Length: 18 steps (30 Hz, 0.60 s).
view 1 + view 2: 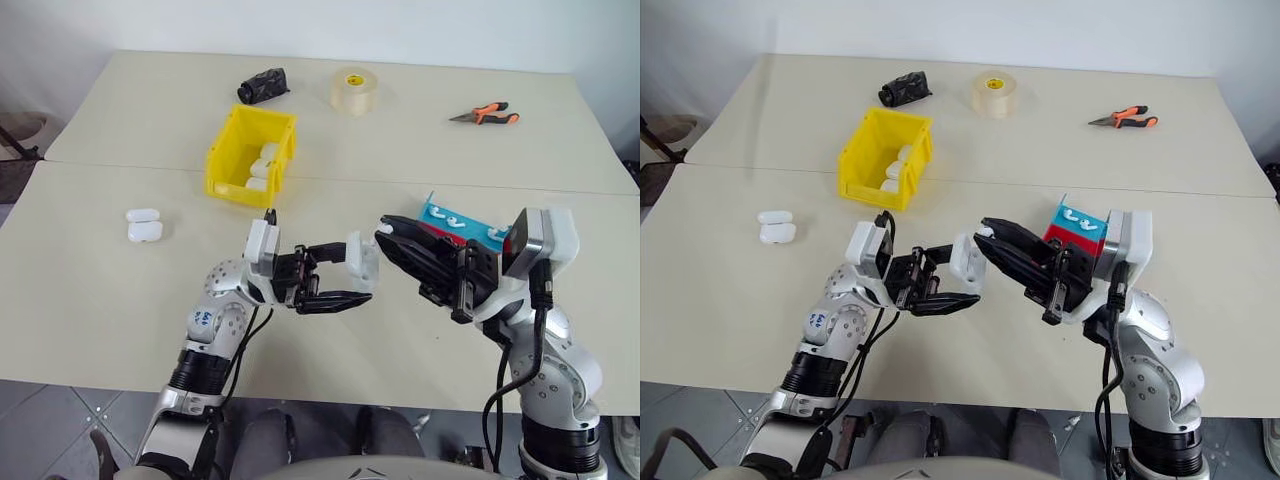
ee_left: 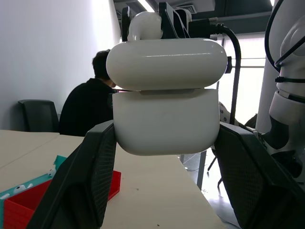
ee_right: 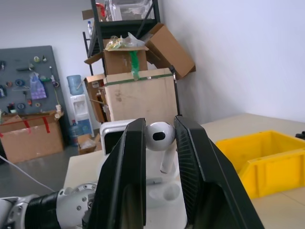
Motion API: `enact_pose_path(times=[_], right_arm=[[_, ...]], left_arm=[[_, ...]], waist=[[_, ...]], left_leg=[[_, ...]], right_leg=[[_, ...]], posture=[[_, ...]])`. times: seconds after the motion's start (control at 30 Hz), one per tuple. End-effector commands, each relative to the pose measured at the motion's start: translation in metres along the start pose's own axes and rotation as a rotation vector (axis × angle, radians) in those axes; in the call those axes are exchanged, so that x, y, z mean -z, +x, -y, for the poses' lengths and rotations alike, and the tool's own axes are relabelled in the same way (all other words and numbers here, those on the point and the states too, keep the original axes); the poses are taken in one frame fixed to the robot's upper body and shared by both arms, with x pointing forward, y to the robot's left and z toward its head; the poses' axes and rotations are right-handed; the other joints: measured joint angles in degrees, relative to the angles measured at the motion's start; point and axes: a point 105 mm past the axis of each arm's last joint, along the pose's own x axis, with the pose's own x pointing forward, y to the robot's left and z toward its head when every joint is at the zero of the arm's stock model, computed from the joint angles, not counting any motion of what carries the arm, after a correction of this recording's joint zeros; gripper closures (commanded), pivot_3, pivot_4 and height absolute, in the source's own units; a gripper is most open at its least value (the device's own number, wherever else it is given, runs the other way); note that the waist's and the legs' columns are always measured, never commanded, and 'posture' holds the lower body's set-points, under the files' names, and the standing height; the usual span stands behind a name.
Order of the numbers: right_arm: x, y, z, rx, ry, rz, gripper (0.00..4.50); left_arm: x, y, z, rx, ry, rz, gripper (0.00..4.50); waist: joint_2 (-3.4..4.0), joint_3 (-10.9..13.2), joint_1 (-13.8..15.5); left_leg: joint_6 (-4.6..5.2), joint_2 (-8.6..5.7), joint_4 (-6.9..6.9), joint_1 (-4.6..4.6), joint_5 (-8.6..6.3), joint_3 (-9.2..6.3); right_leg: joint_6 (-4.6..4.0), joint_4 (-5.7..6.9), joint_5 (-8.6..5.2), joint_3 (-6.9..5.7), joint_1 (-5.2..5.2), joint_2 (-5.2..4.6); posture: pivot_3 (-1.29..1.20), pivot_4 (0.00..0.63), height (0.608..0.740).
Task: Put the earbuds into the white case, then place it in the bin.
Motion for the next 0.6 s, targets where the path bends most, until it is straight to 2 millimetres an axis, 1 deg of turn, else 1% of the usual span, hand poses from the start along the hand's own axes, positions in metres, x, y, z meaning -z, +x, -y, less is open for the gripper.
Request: enact_pose_path(times=[0.03,0.43,0.53,0.6], right_arm=[[0.003,-0.001,-0.003,-0.018,-0.032,0.008,3.80],[0.024,-0.003,0.001,-0.022,-0.047,-0.026,3.80],[0.032,-0.006,0.003,-0.018,-0.029,-0.066,3.80],[0.035,-0.007,0.000,-0.041,0.030,-0.084,3.80]], left_arm=[[-0.011,0.007,0.005,0.034,0.027,0.034,1.52],[-0.012,0.010,0.008,0.049,0.021,0.028,1.52],[-0.012,0.010,0.008,0.050,0.024,0.030,1.52],[-0.013,0.011,0.007,0.049,0.029,0.034,1.52]], waist=[[0.00,0.00,0.00],[0.00,0.00,0.05],[0.00,0.00,0.01],[0.00,0.00,0.07]], left_leg=[[0.00,0.00,0.00,0.00,0.00,0.00],[0.00,0.00,0.01,0.00,0.00,0.00],[0.00,0.00,0.00,0.01,0.00,0.00],[0.00,0.00,0.00,0.00,0.00,0.00]], right_leg=[[0.00,0.00,0.00,0.00,0.00,0.00],[0.00,0.00,0.00,0.00,0.00,0.00],[0.00,0.00,0.00,0.00,0.00,0.00],[0.00,0.00,0.00,0.00,0.00,0.00]], posture=[[0.00,0.150,0.740],[0.00,0.150,0.740],[0.00,0.150,0.740],[0.00,0.150,0.740]])
